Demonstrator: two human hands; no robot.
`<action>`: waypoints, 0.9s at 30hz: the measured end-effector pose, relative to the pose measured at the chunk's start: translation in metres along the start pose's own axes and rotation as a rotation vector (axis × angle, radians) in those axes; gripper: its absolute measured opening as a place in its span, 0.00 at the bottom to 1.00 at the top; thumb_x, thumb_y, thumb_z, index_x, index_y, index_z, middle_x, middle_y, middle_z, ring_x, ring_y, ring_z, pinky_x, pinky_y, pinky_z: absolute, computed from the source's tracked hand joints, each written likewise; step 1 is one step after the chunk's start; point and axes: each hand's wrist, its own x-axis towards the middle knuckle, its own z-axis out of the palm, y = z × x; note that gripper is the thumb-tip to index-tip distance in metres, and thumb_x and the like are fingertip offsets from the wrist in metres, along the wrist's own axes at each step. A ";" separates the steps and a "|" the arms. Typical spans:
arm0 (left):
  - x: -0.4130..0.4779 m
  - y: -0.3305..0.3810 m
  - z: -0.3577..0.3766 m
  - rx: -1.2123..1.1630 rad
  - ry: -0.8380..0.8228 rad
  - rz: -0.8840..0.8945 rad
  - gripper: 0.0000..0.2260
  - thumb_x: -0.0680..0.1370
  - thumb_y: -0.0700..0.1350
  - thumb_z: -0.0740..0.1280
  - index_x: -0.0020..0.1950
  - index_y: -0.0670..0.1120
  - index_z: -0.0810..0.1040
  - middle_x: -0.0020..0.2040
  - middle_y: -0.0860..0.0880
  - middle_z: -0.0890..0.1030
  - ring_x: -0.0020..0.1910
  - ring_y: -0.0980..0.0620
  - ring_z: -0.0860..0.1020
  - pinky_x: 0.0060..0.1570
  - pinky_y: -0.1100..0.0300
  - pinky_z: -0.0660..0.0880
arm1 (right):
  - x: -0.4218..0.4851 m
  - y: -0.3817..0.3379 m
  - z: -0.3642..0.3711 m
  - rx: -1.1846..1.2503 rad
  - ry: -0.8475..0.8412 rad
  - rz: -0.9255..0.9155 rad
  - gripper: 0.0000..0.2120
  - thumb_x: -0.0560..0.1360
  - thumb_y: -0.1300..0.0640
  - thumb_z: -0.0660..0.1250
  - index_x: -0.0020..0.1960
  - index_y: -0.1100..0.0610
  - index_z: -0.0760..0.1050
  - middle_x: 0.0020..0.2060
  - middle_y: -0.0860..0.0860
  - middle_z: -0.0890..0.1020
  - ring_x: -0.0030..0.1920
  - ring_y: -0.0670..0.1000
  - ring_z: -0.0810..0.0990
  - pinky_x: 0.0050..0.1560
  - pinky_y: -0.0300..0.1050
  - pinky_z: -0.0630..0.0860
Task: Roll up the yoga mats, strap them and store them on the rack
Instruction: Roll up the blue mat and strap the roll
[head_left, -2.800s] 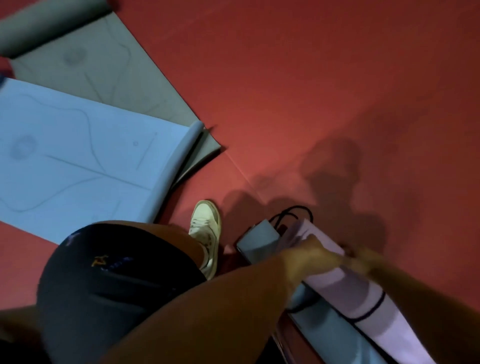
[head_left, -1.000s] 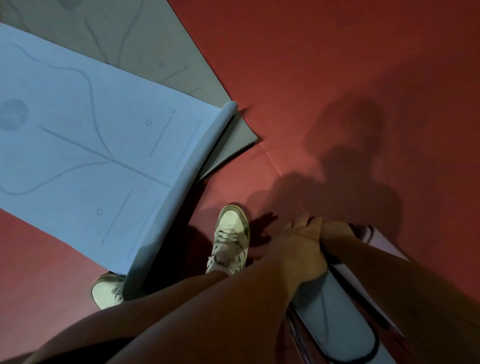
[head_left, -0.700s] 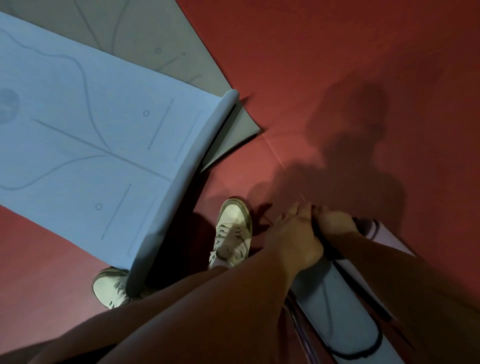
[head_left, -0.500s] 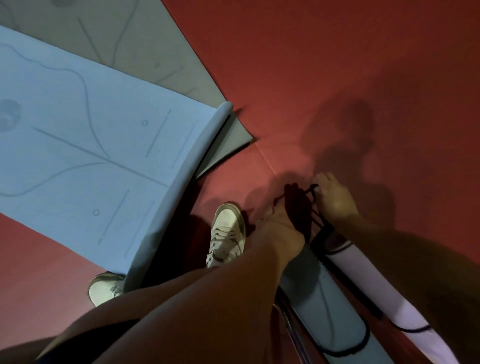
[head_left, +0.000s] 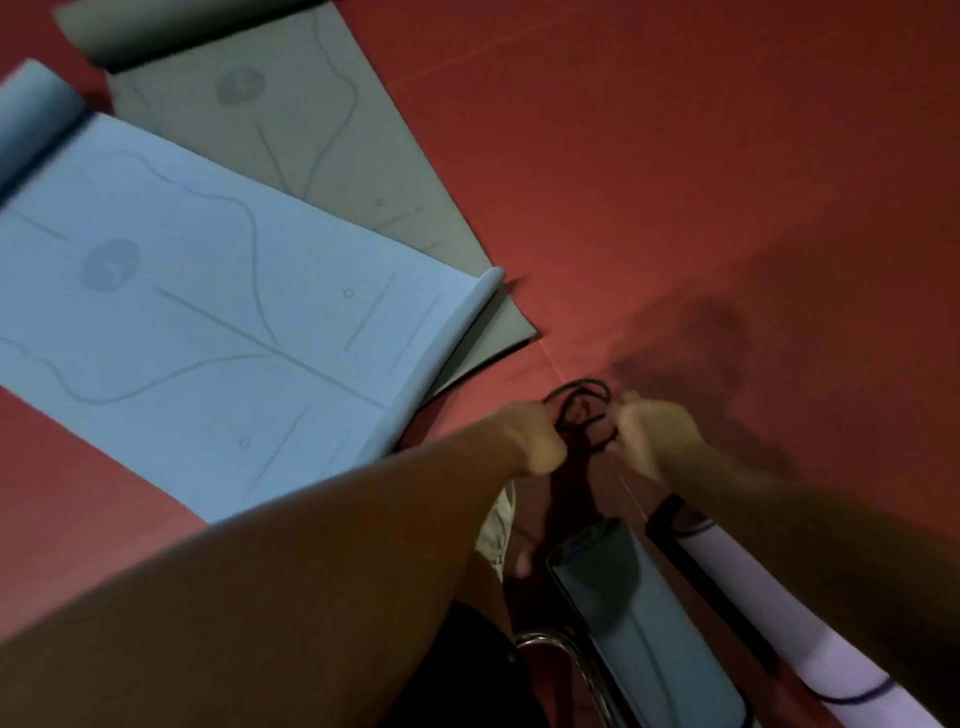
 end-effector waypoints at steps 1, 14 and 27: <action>-0.002 -0.013 -0.013 0.004 0.015 -0.002 0.16 0.80 0.46 0.62 0.63 0.39 0.77 0.63 0.39 0.78 0.60 0.42 0.77 0.50 0.59 0.72 | -0.004 -0.010 0.001 -0.054 -0.126 0.005 0.17 0.73 0.48 0.70 0.60 0.53 0.78 0.53 0.55 0.82 0.51 0.61 0.82 0.47 0.48 0.76; -0.031 -0.221 0.043 -0.609 0.652 -0.295 0.02 0.79 0.45 0.64 0.48 0.48 0.75 0.46 0.44 0.81 0.49 0.41 0.78 0.44 0.55 0.70 | 0.063 -0.165 -0.037 0.054 -0.017 -0.350 0.16 0.75 0.50 0.68 0.62 0.48 0.71 0.57 0.47 0.78 0.55 0.54 0.80 0.52 0.48 0.76; 0.094 -0.254 0.150 -0.612 0.866 -0.399 0.19 0.71 0.56 0.62 0.57 0.49 0.77 0.51 0.46 0.75 0.47 0.43 0.73 0.43 0.51 0.67 | 0.192 -0.208 0.039 -0.011 0.011 -0.847 0.17 0.67 0.60 0.76 0.54 0.54 0.79 0.50 0.51 0.76 0.51 0.55 0.77 0.53 0.53 0.77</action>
